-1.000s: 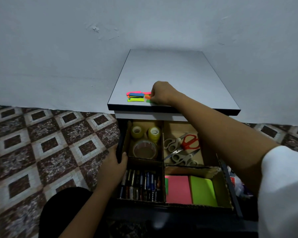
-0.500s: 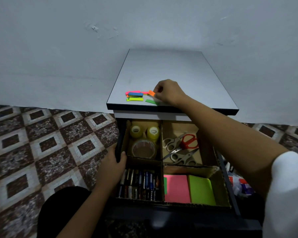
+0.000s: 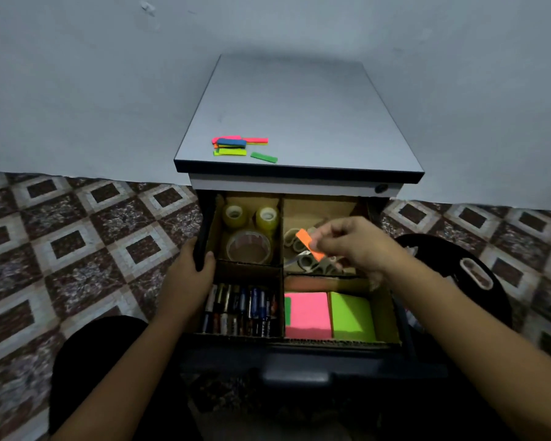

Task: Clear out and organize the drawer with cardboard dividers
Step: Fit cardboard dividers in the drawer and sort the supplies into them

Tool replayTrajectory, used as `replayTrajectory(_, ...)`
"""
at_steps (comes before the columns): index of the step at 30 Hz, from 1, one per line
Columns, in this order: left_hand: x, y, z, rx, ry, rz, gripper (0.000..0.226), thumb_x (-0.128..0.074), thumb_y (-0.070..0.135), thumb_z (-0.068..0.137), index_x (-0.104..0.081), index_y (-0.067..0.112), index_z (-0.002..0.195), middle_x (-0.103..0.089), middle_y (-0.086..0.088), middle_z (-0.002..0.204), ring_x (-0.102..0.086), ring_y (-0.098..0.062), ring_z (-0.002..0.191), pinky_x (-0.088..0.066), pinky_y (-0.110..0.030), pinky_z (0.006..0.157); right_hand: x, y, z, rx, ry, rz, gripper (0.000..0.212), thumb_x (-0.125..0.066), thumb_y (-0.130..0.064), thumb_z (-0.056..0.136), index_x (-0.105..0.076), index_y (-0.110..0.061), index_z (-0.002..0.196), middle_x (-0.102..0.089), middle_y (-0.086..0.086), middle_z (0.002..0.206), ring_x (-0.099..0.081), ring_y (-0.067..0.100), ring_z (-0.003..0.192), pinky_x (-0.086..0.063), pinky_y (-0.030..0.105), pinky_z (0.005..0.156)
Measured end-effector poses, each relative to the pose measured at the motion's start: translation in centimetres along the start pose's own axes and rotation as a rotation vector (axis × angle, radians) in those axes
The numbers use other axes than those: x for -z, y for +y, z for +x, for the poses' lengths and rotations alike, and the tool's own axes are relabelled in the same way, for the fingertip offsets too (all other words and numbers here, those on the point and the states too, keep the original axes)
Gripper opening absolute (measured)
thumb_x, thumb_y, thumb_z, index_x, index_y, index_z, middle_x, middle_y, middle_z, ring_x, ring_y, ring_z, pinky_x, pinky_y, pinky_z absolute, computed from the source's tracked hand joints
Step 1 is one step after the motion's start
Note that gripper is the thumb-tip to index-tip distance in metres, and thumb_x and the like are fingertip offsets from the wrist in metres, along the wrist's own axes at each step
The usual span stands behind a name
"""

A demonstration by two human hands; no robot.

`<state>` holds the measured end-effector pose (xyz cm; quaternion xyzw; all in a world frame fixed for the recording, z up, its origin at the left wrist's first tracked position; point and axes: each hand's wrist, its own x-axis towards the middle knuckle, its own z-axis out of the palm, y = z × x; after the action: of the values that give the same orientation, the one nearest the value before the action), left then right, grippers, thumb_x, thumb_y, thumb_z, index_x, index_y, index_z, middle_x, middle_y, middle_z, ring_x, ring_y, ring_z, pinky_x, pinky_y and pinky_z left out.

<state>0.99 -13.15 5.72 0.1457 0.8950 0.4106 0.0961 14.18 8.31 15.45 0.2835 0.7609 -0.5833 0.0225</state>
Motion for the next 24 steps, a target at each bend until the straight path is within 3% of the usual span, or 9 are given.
replayTrajectory(10,-0.1,0.1,-0.1,0.023,-0.015,-0.014,0.047,-0.043,0.034,0.098,-0.034,0.019,0.142,-0.057,-0.013,0.126,-0.056,-0.031,0.108,-0.041,-0.031,0.075,-3.9,7.4,-1.2,-0.236,0.023,-0.225,0.003,-0.067,-0.007,0.084,-0.066,-0.008,0.087,-0.056,0.001,0.065,-0.046,0.006,0.049,-0.036,0.012,0.04)
replayTrajectory(15,0.0,0.3,-0.3,0.019,-0.003,-0.009,0.044,-0.043,0.034,0.098,-0.037,0.019,0.14,-0.058,-0.012,0.123,-0.056,-0.027,0.103,-0.038,-0.03,0.074,-6.2,8.8,0.6,-0.246,0.048,-0.207,0.023,-0.067,-0.006,0.083,-0.057,-0.016,0.064,-0.056,0.005,0.055,-0.045,0.002,0.029,-0.039,0.015,0.035)
replayTrajectory(19,0.0,0.4,-0.4,0.015,0.001,-0.002,0.044,-0.043,0.033,0.098,-0.037,0.018,0.139,-0.059,-0.012,0.122,-0.056,-0.028,0.104,-0.038,-0.029,0.074,-7.5,9.2,1.2,-0.239,0.059,-0.202,0.021,-0.068,-0.009,0.083,-0.059,-0.015,0.065,-0.058,0.003,0.055,-0.055,0.009,0.045,-0.054,0.03,0.06)
replayTrajectory(22,0.0,0.3,-0.3,0.01,0.007,0.008,0.045,-0.043,0.034,0.098,-0.036,0.019,0.139,-0.058,-0.013,0.124,-0.056,-0.031,0.108,-0.04,-0.032,0.076,-7.5,8.9,0.9,-0.166,0.105,-0.354,0.011,-0.069,-0.019,0.082,-0.07,-0.008,0.08,-0.058,-0.001,0.059,-0.051,-0.001,0.043,-0.044,0.023,0.059)
replayTrajectory(24,0.0,0.2,-0.3,0.008,0.008,0.012,0.045,-0.043,0.034,0.098,-0.036,0.019,0.14,-0.058,-0.013,0.124,-0.056,-0.031,0.109,-0.04,-0.032,0.076,-7.4,8.5,0.3,-0.123,0.142,-0.436,0.017,-0.068,-0.022,0.084,-0.073,-0.007,0.091,-0.064,0.004,0.075,-0.059,0.01,0.065,-0.036,0.02,0.062)
